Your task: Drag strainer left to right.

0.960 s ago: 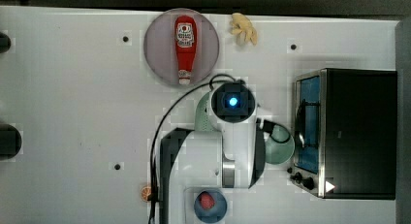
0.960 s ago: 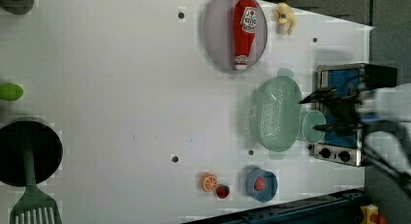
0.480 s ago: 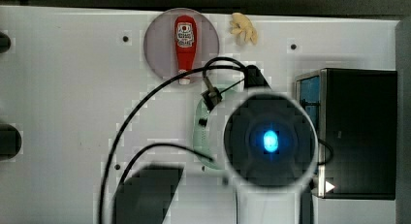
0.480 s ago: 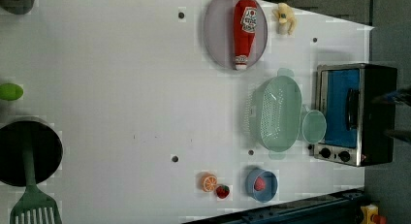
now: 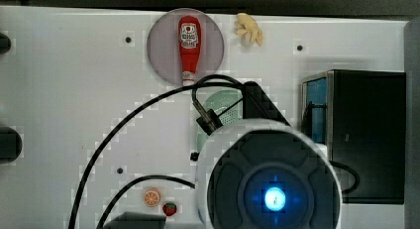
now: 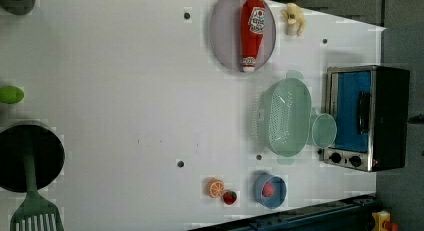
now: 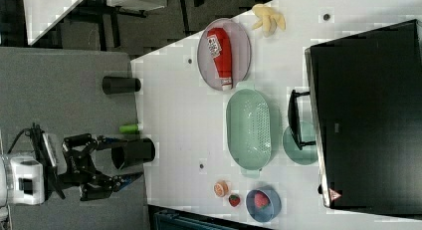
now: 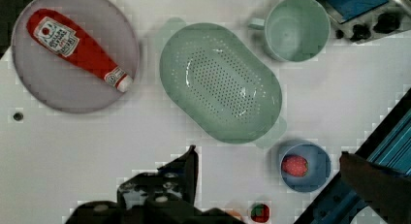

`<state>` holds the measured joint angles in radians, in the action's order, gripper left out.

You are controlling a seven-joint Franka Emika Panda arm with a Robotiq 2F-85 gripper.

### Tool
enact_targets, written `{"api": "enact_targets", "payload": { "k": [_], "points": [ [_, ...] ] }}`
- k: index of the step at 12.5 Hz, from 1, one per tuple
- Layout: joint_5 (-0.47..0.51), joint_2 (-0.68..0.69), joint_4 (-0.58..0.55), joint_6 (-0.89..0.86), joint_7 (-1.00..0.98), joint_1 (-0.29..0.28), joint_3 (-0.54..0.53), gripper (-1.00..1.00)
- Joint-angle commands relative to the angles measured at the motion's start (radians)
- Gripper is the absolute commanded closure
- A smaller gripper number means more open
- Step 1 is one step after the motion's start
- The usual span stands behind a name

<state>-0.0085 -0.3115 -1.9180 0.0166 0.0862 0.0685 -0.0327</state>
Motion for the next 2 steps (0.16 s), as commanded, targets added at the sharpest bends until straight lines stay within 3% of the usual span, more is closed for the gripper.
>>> {"api": "enact_targets", "payload": {
  "k": [1, 2],
  "points": [
    [0.013, 0.055, -0.017, -0.021, -0.070, 0.020, 0.016, -1.00],
    [0.013, 0.061, -0.017, -0.021, -0.070, 0.020, 0.016, -1.00]
  ]
}}
